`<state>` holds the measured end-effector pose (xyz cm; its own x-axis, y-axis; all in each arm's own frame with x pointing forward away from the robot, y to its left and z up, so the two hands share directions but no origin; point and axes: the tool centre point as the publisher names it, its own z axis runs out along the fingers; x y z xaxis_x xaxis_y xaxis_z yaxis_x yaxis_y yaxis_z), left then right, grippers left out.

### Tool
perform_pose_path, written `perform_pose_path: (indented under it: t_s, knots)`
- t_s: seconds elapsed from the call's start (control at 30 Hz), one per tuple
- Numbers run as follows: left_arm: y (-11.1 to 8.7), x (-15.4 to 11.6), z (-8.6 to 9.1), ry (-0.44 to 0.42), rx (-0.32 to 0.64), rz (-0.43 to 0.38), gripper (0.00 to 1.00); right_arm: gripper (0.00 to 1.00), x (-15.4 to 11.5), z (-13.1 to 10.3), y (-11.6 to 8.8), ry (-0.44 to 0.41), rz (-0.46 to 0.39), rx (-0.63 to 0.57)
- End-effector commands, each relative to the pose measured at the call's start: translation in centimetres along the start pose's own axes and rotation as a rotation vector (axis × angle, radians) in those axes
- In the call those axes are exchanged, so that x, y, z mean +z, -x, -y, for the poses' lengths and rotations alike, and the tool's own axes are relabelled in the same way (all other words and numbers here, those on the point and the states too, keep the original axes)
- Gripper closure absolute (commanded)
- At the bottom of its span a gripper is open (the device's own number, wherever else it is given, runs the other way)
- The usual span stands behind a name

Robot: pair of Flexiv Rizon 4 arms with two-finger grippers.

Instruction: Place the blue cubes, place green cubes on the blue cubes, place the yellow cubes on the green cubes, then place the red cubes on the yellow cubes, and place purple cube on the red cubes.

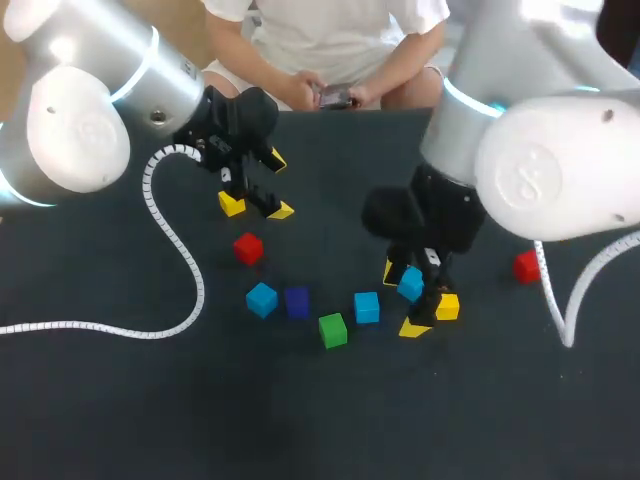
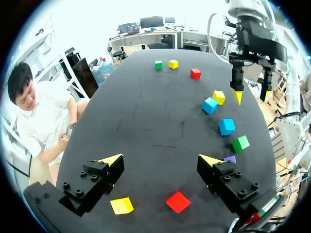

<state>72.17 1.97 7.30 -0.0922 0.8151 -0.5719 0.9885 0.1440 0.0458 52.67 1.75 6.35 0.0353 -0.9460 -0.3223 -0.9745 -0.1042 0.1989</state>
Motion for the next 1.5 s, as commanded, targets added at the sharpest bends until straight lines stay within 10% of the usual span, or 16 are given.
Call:
perform_pose_path:
  t_s: [0.03, 1.5]
  knots:
    - [-0.1, 0.0, -0.1, -0.001, 0.001, 0.001, 0.00, 0.00, 0.1, 0.0, -0.3, 0.001, 0.062, 0.001]
    - [-0.1, 0.0, -0.1, -0.001, 0.001, 0.001, 0.00, 0.00, 4.1, 4.5, -0.5, -0.010, 0.141, -0.014]
